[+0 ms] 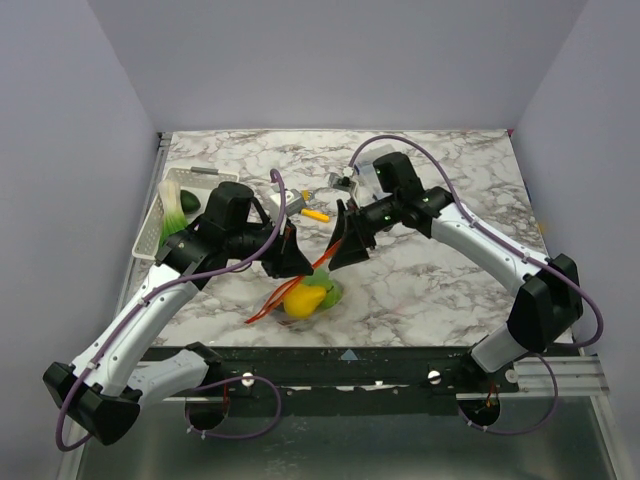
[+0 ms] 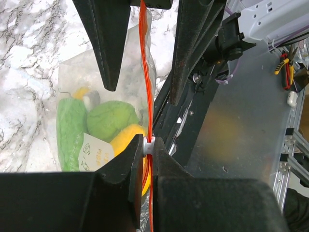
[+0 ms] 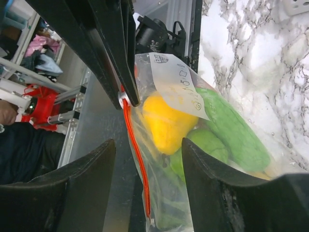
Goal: Place the food in the zip-top bag and seal the zipper
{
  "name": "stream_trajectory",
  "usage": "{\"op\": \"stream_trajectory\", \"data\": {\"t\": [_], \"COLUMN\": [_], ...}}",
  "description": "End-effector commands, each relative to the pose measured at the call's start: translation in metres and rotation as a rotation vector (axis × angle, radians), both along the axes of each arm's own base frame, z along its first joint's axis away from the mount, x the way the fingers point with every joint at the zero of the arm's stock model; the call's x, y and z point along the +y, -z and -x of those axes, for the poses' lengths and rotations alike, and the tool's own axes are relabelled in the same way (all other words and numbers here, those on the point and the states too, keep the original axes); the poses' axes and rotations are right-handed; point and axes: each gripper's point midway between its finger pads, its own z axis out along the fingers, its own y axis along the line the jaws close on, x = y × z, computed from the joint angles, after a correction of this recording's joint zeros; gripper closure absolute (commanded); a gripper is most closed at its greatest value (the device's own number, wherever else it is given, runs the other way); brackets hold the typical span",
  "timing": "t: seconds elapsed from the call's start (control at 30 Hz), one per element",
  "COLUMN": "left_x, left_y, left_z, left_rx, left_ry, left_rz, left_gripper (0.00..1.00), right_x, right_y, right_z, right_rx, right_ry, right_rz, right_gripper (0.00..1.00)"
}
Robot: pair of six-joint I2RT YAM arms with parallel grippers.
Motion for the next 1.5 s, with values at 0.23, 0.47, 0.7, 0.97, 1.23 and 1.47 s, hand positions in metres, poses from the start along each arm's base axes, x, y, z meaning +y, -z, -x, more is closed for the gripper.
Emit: {"op": "stream_trajectory", "data": {"t": [0.23, 0.47, 0.7, 0.97, 1.23, 1.47], "left_x": [-0.006, 0.001, 0.014, 0.029, 0.047, 0.058], "left_y": [-0.014, -0.009, -0.002, 0.01, 0.027, 0.035], "left_z": [0.002, 0.003, 0.005, 0.007, 0.008, 0.01], "left_rx": [-0.018, -0.007, -0.015, 0.0, 0.008, 0.012], "left_ry": [0.037, -0.002, -0.055, -0.129, -0.217, -0.276], "left_rz": [0.046, 0.006, -0.04, -0.093, -0.152, -0.179], "left_gripper": [1.0, 1.0, 1.0, 1.0, 1.0, 1.0], "right_x": [0.004, -0.007, -0.026, -0.047, -0.063, -0.072], "right_y": [-0.013, 0.011, 0.015, 0.02, 0.036, 0.049], "right_z": [-0.01, -0.077, -0.09, -0.098, -0.105, -0.11], "right_rx": [-0.04, -0.103, -0.106, -0.104, -0.099, -0.09], "right_ry": [0.076, 0.577, 0.774, 0.901, 0.997, 1.043], "right_rz": [-0.012, 0.125, 0.115, 0.137, 0.206, 0.256], "right_gripper": [1.0, 1.0, 1.0, 1.0, 1.0, 1.0]}}
